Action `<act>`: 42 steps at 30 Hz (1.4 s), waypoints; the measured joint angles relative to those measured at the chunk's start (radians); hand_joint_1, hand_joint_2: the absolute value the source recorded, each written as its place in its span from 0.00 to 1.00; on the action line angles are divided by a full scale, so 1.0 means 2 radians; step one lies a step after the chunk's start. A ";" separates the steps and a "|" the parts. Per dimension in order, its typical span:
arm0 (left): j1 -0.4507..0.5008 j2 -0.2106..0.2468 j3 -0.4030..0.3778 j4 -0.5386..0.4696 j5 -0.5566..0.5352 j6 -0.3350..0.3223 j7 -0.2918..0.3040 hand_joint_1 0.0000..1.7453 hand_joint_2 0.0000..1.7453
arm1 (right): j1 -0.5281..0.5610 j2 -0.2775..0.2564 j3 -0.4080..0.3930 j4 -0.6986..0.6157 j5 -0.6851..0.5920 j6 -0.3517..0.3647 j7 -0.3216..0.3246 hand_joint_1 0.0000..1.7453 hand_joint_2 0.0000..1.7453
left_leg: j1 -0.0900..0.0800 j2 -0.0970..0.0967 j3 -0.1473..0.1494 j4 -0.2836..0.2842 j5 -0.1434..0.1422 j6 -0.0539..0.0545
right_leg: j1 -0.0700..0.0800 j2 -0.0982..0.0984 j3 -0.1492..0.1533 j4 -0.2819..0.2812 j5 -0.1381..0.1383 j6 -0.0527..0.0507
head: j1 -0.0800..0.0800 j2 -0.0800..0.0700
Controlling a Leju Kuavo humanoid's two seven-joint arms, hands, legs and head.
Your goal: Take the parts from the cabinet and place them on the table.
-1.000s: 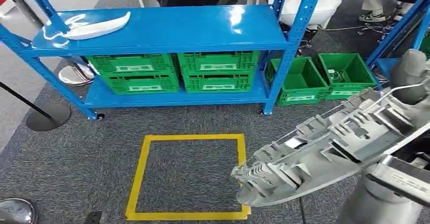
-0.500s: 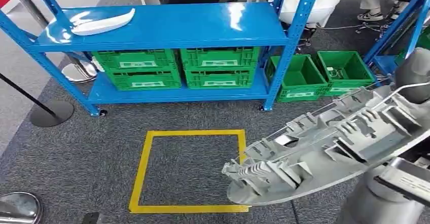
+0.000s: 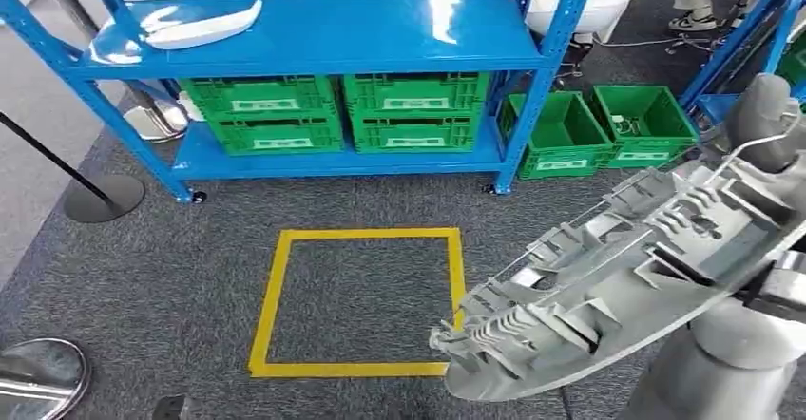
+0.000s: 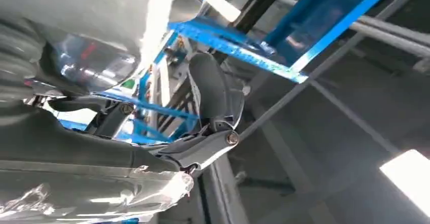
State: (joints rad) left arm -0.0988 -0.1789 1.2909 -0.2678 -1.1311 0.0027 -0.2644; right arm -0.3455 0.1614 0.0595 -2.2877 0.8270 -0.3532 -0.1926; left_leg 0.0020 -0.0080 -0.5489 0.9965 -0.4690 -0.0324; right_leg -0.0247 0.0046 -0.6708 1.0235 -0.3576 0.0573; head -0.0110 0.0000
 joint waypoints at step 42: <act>0.002 0.005 -0.002 0.000 -0.019 0.003 0.003 0.00 1.00 | 0.016 -0.005 -0.020 0.010 0.033 0.004 -0.012 1.00 1.00 | -0.002 -0.032 -0.052 -0.012 0.069 0.006 | 0.002 0.028 0.069 -0.003 -0.072 0.003 | 0.009 0.000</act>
State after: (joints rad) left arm -0.0939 -0.1694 1.2879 -0.2678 -1.1699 0.0080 -0.2583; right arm -0.3130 0.1507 0.0194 -2.2682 0.8938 -0.3456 -0.2170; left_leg -0.0030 -0.0714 -0.6537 0.9725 -0.3313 -0.0195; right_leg -0.0202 0.0600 -0.5332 1.0183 -0.5014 0.0640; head 0.0061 0.0000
